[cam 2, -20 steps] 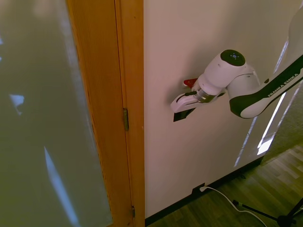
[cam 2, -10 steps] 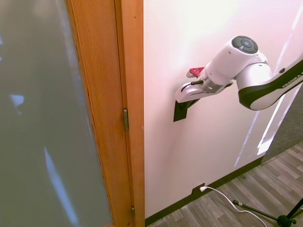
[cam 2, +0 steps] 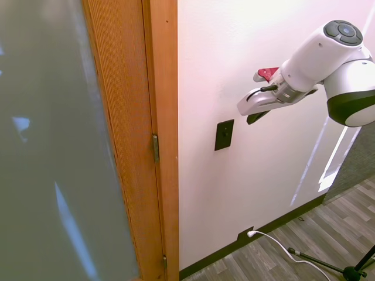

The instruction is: Turn on the light

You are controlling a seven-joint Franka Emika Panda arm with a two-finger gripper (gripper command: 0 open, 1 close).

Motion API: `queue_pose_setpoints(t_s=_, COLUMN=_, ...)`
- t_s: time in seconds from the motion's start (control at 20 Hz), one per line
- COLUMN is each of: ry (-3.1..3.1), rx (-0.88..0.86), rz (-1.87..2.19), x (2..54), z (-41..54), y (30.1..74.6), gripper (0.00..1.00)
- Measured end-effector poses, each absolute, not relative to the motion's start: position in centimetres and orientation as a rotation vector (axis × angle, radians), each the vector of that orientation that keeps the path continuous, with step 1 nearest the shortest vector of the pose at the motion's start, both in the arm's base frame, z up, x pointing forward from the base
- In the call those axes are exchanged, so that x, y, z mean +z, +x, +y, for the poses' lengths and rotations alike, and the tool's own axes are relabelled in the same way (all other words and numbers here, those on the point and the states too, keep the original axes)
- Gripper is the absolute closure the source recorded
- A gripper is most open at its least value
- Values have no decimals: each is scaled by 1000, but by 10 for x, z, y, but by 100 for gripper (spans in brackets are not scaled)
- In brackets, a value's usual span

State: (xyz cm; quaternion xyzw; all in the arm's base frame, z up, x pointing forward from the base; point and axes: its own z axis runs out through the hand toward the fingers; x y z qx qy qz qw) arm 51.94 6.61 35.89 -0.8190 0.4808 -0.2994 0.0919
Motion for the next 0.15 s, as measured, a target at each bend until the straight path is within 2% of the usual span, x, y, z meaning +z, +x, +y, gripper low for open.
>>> queue_pose_setpoints(t_s=0.15, ry=-2429, rx=-888, rz=1425, x=361, z=69, y=519, gripper=100)
